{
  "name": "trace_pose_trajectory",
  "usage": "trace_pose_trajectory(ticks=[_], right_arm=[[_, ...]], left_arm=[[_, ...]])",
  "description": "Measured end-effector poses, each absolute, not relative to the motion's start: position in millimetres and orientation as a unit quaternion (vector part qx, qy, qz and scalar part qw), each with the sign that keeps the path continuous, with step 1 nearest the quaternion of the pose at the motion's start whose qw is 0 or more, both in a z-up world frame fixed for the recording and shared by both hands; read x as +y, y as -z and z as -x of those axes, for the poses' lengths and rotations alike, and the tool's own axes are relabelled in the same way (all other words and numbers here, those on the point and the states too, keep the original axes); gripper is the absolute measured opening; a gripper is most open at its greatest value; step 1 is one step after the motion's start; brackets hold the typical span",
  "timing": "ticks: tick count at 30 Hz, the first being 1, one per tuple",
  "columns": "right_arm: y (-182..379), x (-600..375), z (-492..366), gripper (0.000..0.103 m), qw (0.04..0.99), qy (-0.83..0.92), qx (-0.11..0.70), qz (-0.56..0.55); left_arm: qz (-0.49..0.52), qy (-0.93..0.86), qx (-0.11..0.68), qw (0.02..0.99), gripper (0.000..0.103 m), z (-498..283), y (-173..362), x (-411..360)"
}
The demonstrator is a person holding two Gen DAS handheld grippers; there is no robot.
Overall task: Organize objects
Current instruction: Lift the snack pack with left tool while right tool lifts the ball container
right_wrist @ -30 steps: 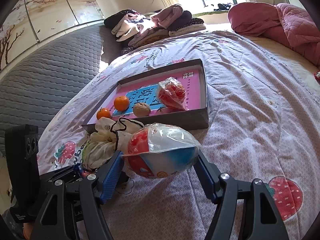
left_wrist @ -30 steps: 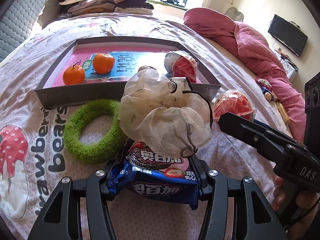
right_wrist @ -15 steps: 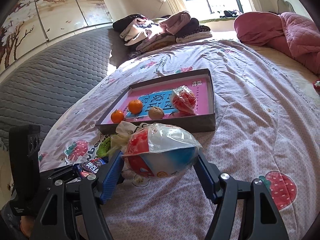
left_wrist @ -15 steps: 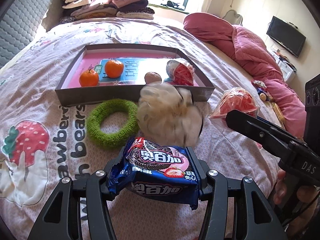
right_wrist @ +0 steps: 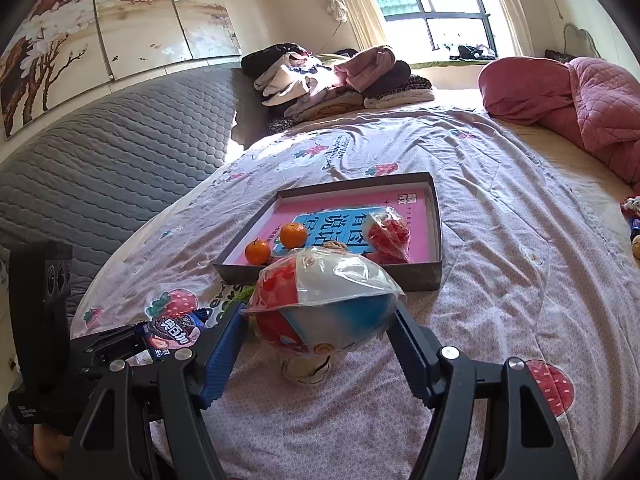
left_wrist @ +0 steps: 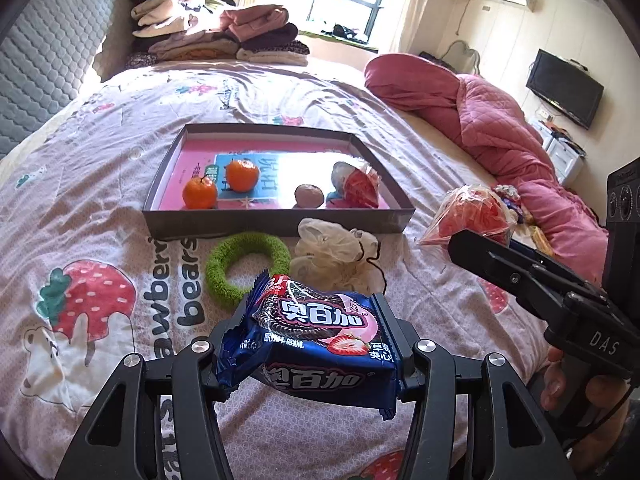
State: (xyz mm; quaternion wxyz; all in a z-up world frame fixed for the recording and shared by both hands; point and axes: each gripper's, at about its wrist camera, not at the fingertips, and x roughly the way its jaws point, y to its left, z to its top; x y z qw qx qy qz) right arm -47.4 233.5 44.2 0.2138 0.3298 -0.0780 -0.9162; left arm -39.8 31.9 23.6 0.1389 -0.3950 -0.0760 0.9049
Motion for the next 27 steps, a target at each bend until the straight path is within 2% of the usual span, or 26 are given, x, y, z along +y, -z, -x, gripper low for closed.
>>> trace_pose_trajectory(ticks=[9,27], right_arm=[[-57,223,43,0.070,0.220,0.920,-0.064,-0.317],[-60,213,59,0.070,0.230,0.920,-0.052,-0.312]], left_arm=[[0.370,-0.916,-0.072,0.135,0.057,35,-42,26],[0.356,-0.925,-0.058,0.116,0.057,56,-47,17]])
